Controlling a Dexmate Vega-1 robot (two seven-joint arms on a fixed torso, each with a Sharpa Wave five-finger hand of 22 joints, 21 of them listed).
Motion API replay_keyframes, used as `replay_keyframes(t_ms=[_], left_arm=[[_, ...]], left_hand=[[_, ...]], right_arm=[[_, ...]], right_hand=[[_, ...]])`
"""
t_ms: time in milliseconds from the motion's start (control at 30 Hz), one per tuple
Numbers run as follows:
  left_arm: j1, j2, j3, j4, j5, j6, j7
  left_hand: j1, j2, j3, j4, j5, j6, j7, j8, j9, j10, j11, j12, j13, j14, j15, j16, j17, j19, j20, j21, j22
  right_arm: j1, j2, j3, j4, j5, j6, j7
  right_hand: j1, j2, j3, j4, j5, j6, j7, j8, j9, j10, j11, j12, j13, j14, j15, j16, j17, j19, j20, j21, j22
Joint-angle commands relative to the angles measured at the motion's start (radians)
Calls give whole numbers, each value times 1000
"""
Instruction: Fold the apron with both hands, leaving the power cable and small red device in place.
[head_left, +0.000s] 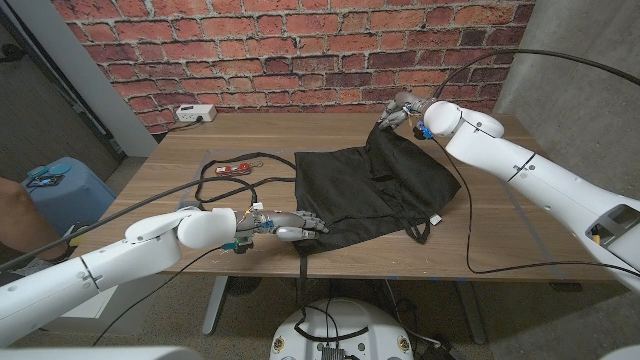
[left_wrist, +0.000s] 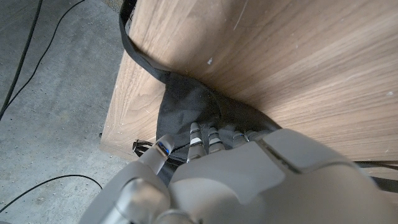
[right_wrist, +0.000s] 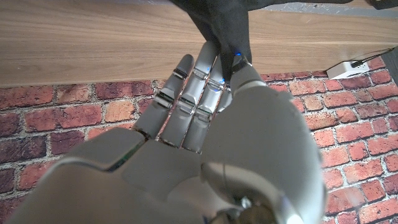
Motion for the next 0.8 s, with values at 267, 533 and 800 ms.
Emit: replay_keyframes(t_ms=[267, 533, 800], left_arm=[[6, 0, -3, -1, 7, -10, 11], [16, 7, -8, -5, 6, -13, 17], [23, 11, -11, -9, 6, -15, 20]], left_hand=[[15, 0, 6, -5, -5, -1, -6, -3, 5, 0, -6, -2, 0, -39, -8, -5, 1, -88, -4, 4, 4], [18, 0, 7, -8, -4, 1, -9, -2, 5, 1, -7, -2, 0, -39, -9, -5, 0, -87, -6, 4, 4], [20, -1, 8, -10, -4, 1, -9, -3, 5, 0, -7, -2, 0, -38, -9, -5, 0, -87, -6, 4, 4]], right_arm=[[-13, 0, 2, -56, 19, -16, -3], [-14, 3, -5, -79, 20, -17, -5], [-5, 22, -16, -82, 25, -21, -2]], right_hand=[[14, 1, -6, 2, 5, 7, 11, -2, 3, 7, 0, 5, 7, 16, -75, -7, 9, 10, 2, 5, 4], [18, 1, -8, 2, 5, 8, 15, -4, 3, 9, 4, 3, 6, 20, -75, -13, 14, 14, 5, 7, 4], [20, 0, -9, 1, 5, 7, 16, -7, 4, 9, 4, 2, 8, 25, -75, -19, 17, 16, 8, 8, 4]])
